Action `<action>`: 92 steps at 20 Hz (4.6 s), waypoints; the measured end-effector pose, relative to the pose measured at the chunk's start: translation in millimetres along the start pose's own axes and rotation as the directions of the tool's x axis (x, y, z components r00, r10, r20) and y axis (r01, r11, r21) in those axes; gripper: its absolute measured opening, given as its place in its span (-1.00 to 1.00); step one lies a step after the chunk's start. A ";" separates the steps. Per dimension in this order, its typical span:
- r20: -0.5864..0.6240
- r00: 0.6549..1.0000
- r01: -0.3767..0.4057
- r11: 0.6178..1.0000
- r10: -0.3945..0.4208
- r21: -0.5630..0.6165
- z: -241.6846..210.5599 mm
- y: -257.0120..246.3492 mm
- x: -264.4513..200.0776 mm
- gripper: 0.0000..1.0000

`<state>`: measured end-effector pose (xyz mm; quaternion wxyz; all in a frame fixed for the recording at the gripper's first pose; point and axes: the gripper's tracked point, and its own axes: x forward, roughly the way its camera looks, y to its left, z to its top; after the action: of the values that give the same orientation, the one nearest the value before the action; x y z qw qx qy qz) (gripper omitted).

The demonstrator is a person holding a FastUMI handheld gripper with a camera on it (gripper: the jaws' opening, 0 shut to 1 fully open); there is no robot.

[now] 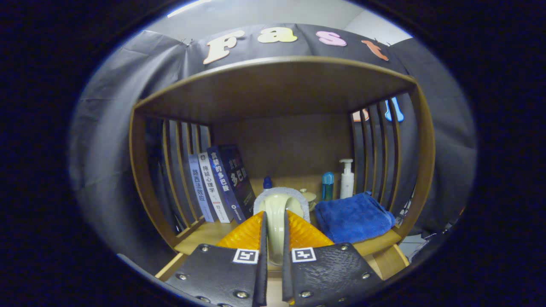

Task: Pull open the drawer, take out the items inside it, and place them on the countertop above the cabinet.

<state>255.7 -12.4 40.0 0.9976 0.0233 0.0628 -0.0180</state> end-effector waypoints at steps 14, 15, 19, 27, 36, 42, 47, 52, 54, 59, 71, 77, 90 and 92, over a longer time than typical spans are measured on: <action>-0.122 0.989 0.097 0.992 -0.087 0.085 -66.7 -17.3 91.7 -0.72; -0.122 0.989 0.094 0.992 -0.083 0.090 -67.4 -16.7 94.3 -0.68; -0.138 0.985 0.117 0.990 -0.106 0.075 -74.2 -20.8 98.1 -0.63; -0.081 0.982 0.166 0.985 -0.170 -0.056 -63.9 -26.3 59.3 0.48; 0.024 0.988 0.157 0.971 -0.155 -0.182 -37.1 -10.0 -53.4 0.99; -0.021 0.994 0.101 0.980 -0.106 -0.172 -46.8 16.0 -132.5 0.96; -0.024 0.998 0.046 0.992 -0.049 -0.115 -65.0 28.2 -190.8 0.96; -0.010 0.995 0.099 0.993 -0.100 -0.070 -101.7 -1.0 -226.9 0.96; 0.003 0.994 0.107 0.993 -0.107 -0.039 -117.1 -12.7 -236.0 0.96; -0.001 0.998 0.062 0.998 -0.063 0.030 -167.6 -22.7 -256.0 0.96; -0.078 0.997 0.000 1.000 0.000 -0.001 -261.1 -10.2 -249.5 0.96; -0.066 0.995 0.074 0.997 -0.074 0.001 -270.3 -9.6 -223.9 0.95; -0.026 0.996 0.078 0.994 -0.080 -0.070 -268.6 -6.4 -186.3 0.98; 0.005 0.997 0.077 0.993 -0.076 -0.089 -265.8 -6.8 -173.0 0.98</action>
<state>50.9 -0.6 -201.8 0.9963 -0.0238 0.0636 -0.0534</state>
